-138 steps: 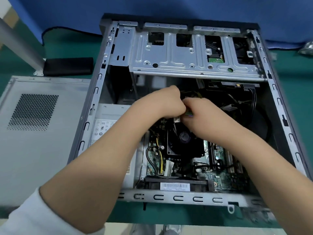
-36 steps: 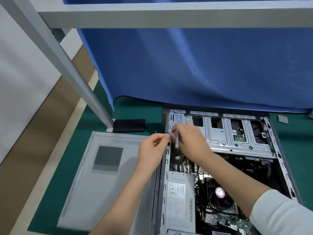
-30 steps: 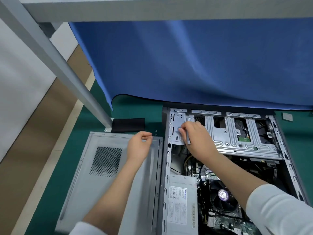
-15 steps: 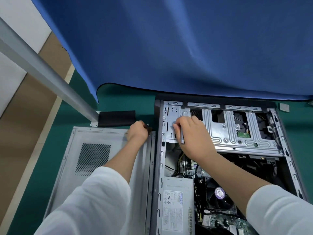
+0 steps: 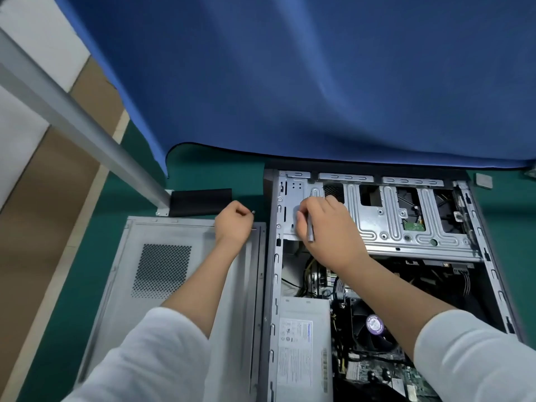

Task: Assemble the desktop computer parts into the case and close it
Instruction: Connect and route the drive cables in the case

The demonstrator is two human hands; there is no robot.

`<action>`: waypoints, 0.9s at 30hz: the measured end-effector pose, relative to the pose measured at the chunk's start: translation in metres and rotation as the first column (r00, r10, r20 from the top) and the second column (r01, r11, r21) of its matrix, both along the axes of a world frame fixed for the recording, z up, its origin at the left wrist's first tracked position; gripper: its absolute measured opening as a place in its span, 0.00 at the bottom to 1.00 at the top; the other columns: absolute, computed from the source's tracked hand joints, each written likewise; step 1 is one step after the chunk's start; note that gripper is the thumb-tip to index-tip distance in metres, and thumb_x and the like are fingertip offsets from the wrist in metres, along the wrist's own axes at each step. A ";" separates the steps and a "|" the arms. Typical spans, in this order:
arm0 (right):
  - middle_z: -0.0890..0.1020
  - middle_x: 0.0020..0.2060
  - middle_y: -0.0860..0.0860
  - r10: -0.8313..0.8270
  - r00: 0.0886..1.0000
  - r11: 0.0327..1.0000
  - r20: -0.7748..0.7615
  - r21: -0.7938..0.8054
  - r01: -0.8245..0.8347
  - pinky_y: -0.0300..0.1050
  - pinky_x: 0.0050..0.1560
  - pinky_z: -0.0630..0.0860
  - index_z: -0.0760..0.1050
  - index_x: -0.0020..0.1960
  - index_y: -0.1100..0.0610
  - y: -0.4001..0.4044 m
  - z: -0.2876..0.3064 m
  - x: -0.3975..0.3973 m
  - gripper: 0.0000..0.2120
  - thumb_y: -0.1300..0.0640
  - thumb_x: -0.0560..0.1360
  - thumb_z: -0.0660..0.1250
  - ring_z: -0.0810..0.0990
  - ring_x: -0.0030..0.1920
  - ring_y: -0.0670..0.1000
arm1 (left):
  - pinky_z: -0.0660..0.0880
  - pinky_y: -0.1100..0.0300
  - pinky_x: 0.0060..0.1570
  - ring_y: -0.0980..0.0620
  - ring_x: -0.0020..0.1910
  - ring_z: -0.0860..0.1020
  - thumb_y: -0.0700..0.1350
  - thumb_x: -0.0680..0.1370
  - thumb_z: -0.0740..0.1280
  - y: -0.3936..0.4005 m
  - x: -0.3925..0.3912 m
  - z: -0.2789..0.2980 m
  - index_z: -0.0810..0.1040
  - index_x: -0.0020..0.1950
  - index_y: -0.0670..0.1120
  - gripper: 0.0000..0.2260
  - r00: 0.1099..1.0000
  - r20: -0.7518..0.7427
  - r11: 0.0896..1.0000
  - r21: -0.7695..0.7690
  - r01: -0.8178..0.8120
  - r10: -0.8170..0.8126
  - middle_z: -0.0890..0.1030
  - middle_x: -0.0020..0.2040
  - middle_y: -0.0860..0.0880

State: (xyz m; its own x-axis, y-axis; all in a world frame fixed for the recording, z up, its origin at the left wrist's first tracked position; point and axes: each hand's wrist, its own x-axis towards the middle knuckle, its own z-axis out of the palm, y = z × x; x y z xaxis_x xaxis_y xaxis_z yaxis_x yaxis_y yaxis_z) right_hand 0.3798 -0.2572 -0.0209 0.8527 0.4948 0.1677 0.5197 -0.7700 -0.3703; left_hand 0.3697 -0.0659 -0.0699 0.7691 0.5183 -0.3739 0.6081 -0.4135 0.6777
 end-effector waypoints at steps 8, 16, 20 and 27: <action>0.74 0.39 0.44 0.022 0.969 0.978 -0.245 0.204 0.029 0.46 0.49 0.66 0.70 0.63 0.53 -0.019 0.018 -0.012 0.15 0.48 0.82 0.54 0.70 0.47 0.49 | 0.80 0.49 0.46 0.46 0.39 0.82 0.40 0.74 0.67 -0.014 -0.056 0.060 0.75 0.41 0.48 0.04 0.919 0.346 0.972 -0.199 -0.125 0.188 0.81 0.37 0.48; 0.80 0.36 0.44 0.095 0.894 0.936 -0.437 0.346 0.069 0.47 0.43 0.76 0.66 0.63 0.42 -0.126 0.036 -0.099 0.14 0.42 0.80 0.52 0.78 0.37 0.43 | 0.74 0.67 0.37 0.60 0.34 0.77 0.42 0.73 0.69 -0.139 -0.149 0.099 0.75 0.39 0.53 0.07 0.888 0.446 0.977 -0.114 0.180 -0.112 0.80 0.36 0.55; 0.81 0.32 0.44 0.071 0.881 0.944 -0.468 0.318 0.093 0.51 0.44 0.77 0.71 0.52 0.44 -0.183 0.034 -0.143 0.06 0.47 0.81 0.56 0.78 0.34 0.44 | 0.71 0.68 0.32 0.61 0.29 0.74 0.46 0.73 0.68 -0.203 -0.190 0.084 0.74 0.38 0.56 0.07 0.888 0.375 0.941 -0.097 0.325 -0.267 0.78 0.35 0.58; 0.78 0.38 0.39 -0.007 0.937 0.950 -0.350 0.290 0.116 0.38 0.40 0.69 0.68 0.48 0.45 -0.255 0.030 -0.209 0.05 0.47 0.77 0.64 0.75 0.40 0.41 | 0.70 0.74 0.39 0.64 0.39 0.77 0.45 0.75 0.68 -0.246 -0.231 0.071 0.74 0.39 0.57 0.08 0.858 0.346 0.919 0.028 0.394 -0.378 0.79 0.37 0.57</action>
